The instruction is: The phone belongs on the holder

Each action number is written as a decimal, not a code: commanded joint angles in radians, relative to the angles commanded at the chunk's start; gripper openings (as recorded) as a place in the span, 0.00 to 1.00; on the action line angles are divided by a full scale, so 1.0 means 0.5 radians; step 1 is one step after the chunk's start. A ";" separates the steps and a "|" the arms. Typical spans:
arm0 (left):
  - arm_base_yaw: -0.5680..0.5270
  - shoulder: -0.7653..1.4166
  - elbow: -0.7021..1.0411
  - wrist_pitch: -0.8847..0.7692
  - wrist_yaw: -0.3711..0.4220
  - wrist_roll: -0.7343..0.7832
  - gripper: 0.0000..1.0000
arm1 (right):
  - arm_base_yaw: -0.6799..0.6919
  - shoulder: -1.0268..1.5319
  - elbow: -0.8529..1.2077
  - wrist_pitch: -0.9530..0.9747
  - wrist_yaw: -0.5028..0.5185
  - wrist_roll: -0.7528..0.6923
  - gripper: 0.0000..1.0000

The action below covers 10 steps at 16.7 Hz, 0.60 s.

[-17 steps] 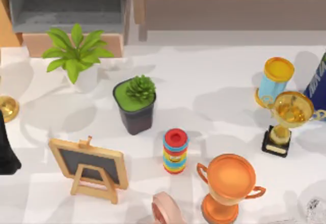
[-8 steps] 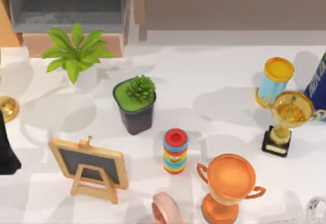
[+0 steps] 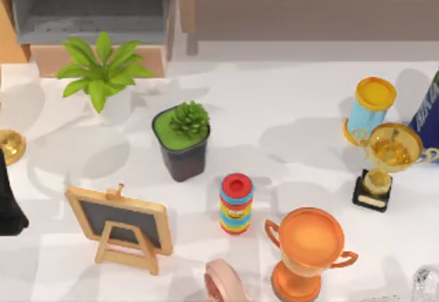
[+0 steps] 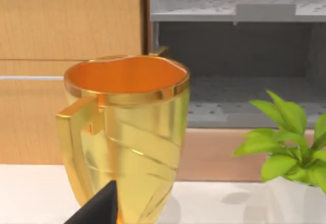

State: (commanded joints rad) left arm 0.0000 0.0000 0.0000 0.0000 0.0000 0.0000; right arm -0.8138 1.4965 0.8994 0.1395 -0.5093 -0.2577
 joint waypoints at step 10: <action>0.000 0.000 0.000 0.000 0.000 0.000 1.00 | 0.205 0.351 0.119 0.118 0.035 -0.001 0.00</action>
State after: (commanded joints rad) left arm 0.0000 0.0000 0.0000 0.0000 0.0000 0.0000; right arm -0.7115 1.6723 0.9588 0.1987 -0.4915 -0.2581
